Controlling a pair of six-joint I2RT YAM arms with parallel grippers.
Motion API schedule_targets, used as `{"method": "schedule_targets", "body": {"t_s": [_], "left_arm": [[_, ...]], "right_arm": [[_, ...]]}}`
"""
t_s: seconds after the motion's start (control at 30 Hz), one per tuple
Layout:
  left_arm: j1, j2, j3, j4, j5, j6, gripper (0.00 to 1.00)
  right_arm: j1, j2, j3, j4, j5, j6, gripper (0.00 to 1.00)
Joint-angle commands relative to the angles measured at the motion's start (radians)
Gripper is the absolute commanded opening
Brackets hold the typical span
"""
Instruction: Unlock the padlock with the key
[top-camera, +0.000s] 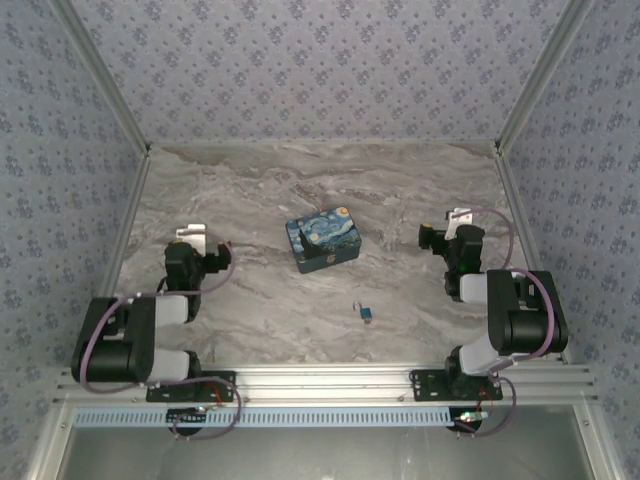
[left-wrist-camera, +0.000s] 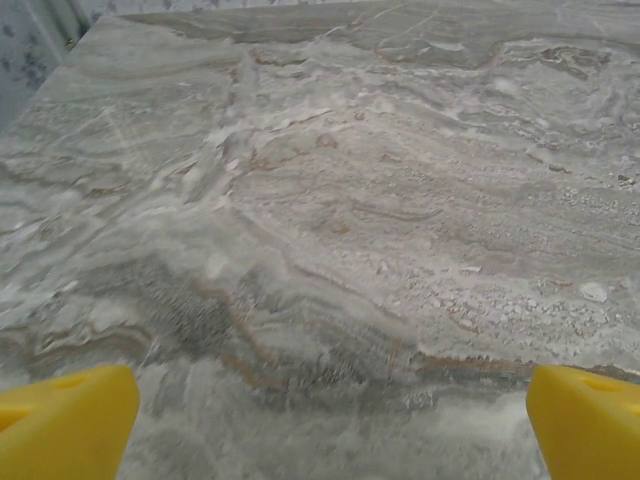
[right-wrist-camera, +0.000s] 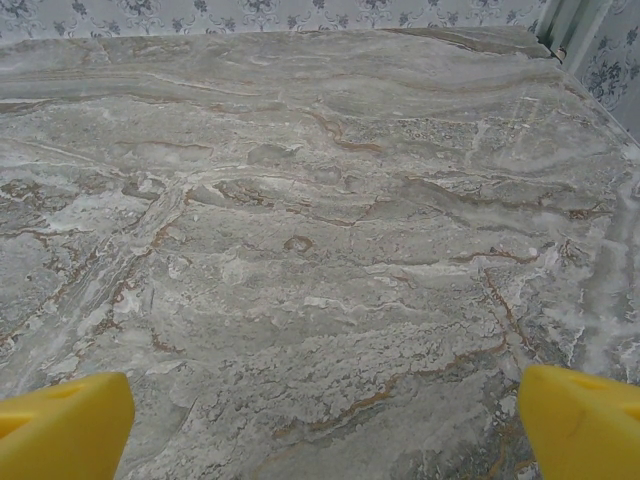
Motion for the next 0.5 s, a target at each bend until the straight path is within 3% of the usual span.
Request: {"method": "schedule_targets", "body": {"t_s": [0.0, 0.03, 0.17, 0.2, 0.27, 0.47], "left_arm": [[0.007, 0.132, 0.002, 0.275, 0.051, 0.036, 0.99], [0.008, 0.147, 0.006, 0.3, 0.044, 0.032, 0.99], [0.01, 0.139, 0.108, 0.103, -0.022, 0.003, 0.99], [0.022, 0.133, 0.165, -0.025, -0.04, -0.018, 1.0], [0.08, 0.138, 0.165, -0.017, 0.04, -0.064, 0.99], [0.05, 0.139, 0.171, -0.028, -0.015, -0.045, 0.99]], "right_arm": [[0.004, 0.006, 0.001, -0.005, 0.002, -0.003, 1.0], [0.004, 0.005, 0.002, -0.005, 0.002, -0.003, 1.0], [0.006, 0.006, 0.002, -0.005, 0.002, -0.004, 1.0], [0.005, 0.005, 0.003, -0.006, 0.002, -0.005, 1.0], [0.005, 0.006, 0.003, -0.005, 0.004, -0.005, 1.0], [0.01, 0.006, 0.005, -0.009, 0.007, -0.007, 1.0]]}}
